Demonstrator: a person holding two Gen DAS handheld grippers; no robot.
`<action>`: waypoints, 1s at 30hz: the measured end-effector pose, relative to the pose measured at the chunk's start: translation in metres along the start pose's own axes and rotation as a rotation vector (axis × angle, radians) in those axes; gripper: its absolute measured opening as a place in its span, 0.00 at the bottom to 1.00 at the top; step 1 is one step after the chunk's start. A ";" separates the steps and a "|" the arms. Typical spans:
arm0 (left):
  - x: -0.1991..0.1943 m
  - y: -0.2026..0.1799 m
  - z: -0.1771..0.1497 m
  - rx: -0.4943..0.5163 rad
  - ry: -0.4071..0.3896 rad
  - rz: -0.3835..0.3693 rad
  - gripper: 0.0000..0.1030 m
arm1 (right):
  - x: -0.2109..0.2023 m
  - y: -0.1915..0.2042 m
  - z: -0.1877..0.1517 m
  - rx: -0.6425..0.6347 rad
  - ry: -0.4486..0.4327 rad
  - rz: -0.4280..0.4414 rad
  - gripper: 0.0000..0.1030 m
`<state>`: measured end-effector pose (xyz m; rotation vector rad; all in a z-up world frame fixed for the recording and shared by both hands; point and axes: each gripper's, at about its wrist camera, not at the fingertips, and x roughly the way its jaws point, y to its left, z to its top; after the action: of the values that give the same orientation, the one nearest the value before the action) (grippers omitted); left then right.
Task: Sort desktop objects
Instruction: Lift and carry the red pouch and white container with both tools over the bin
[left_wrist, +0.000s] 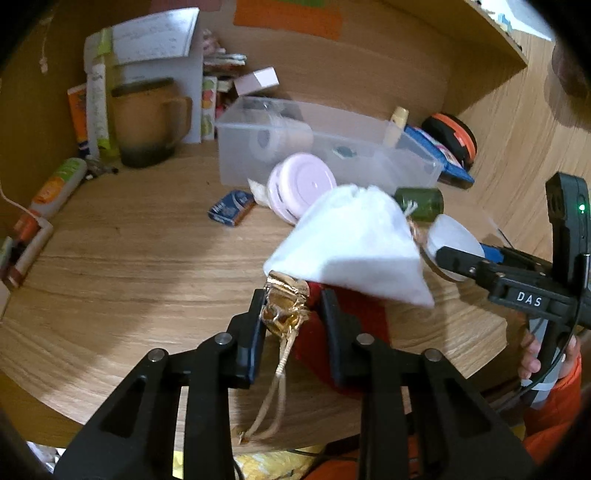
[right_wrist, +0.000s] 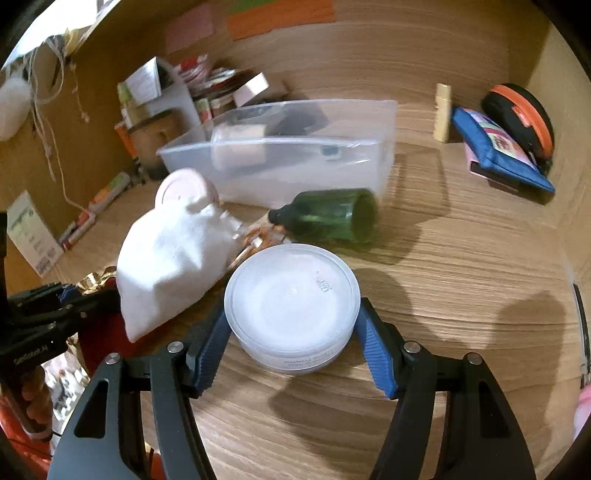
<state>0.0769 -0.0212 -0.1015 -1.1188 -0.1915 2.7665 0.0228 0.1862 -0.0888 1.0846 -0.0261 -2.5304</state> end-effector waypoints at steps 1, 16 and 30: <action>-0.002 0.001 0.001 -0.001 -0.007 0.001 0.27 | -0.002 -0.003 0.001 0.009 -0.005 0.000 0.61; -0.043 0.009 0.034 0.012 -0.132 0.001 0.25 | -0.031 -0.016 0.021 0.046 -0.087 0.016 0.61; -0.058 0.015 0.075 0.055 -0.210 0.039 0.25 | -0.062 -0.007 0.049 0.002 -0.178 0.025 0.61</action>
<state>0.0647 -0.0517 -0.0115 -0.8269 -0.1173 2.9029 0.0246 0.2084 -0.0131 0.8516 -0.0890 -2.5967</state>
